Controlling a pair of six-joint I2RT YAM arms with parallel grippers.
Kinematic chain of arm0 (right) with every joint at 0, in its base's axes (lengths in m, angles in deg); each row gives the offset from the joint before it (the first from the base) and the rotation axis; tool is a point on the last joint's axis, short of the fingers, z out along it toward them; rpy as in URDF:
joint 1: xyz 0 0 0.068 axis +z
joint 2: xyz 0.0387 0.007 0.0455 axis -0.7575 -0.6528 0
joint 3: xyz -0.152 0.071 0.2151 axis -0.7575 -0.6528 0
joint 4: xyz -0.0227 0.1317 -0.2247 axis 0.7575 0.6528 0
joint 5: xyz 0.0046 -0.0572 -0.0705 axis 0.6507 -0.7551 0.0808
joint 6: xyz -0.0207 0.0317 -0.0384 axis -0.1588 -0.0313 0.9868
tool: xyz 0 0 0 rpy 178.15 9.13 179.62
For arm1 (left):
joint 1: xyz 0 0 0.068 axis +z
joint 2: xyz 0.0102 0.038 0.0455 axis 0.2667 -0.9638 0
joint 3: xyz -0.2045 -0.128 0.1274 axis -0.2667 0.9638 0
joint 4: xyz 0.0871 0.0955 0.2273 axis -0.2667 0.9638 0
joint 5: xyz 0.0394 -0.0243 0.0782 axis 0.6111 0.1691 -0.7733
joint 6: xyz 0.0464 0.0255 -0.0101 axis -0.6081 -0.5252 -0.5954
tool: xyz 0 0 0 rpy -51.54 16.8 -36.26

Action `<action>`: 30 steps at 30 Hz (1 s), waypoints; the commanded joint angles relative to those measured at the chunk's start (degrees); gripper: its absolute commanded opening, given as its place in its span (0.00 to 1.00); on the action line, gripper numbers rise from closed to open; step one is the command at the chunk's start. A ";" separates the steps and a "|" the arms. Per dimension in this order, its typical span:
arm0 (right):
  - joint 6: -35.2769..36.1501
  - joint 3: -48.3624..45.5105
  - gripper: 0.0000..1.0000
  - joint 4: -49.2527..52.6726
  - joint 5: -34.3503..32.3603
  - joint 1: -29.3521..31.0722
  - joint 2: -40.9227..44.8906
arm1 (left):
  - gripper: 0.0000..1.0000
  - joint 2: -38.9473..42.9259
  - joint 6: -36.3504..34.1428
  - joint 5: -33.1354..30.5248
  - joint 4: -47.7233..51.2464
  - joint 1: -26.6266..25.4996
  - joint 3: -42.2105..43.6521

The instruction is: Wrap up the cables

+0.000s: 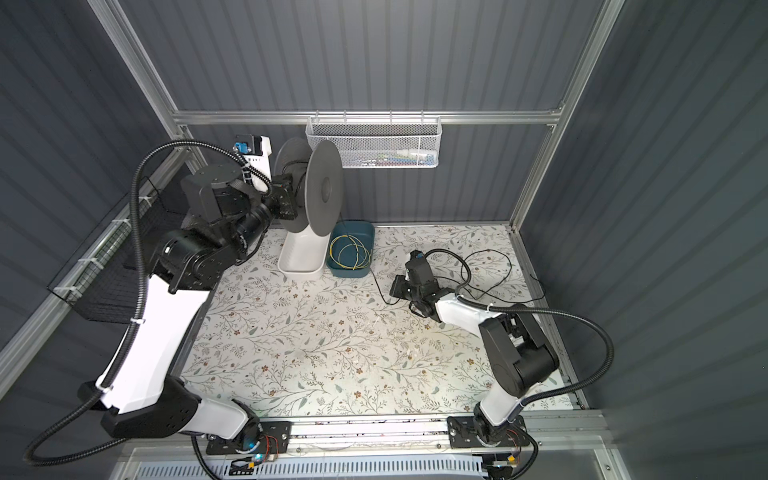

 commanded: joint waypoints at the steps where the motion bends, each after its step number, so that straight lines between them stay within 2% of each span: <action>1: 2.96 -1.50 0.00 0.13 -3.94 2.92 9.18 | 0.00 -1.57 -3.08 -15.29 -11.40 0.46 2.79; 4: 4.68 -1.81 0.00 3.46 -4.25 5.39 16.79 | 0.00 -3.77 -6.85 -22.40 -15.20 0.55 5.50; 7: 5.65 0.01 0.00 7.19 -2.81 5.98 22.60 | 0.00 -4.91 -11.03 -26.35 -18.84 0.55 10.38; 11: 7.78 5.05 0.00 12.60 -3.29 5.53 24.67 | 0.00 -5.78 -13.89 -29.55 -21.16 0.64 16.44; 14: 6.38 7.79 0.00 12.08 0.74 2.81 24.50 | 0.00 -6.80 -14.04 -30.25 -18.57 0.64 18.94; 17: 5.91 11.60 0.03 11.82 3.07 0.18 23.89 | 0.00 -6.59 -13.80 -30.15 -15.63 0.48 22.14; 23: 3.34 19.91 0.08 9.36 7.65 -7.66 21.37 | 0.00 -2.12 -13.17 -25.01 -9.87 -0.11 29.63; 26: 1.18 24.42 0.10 7.38 9.54 -11.28 18.42 | 0.00 -0.85 -11.91 -21.41 -5.04 -0.71 31.61; 30: 0.46 31.84 0.11 6.90 10.48 -14.43 13.10 | 0.00 2.12 -11.72 -19.83 -1.77 -2.65 35.21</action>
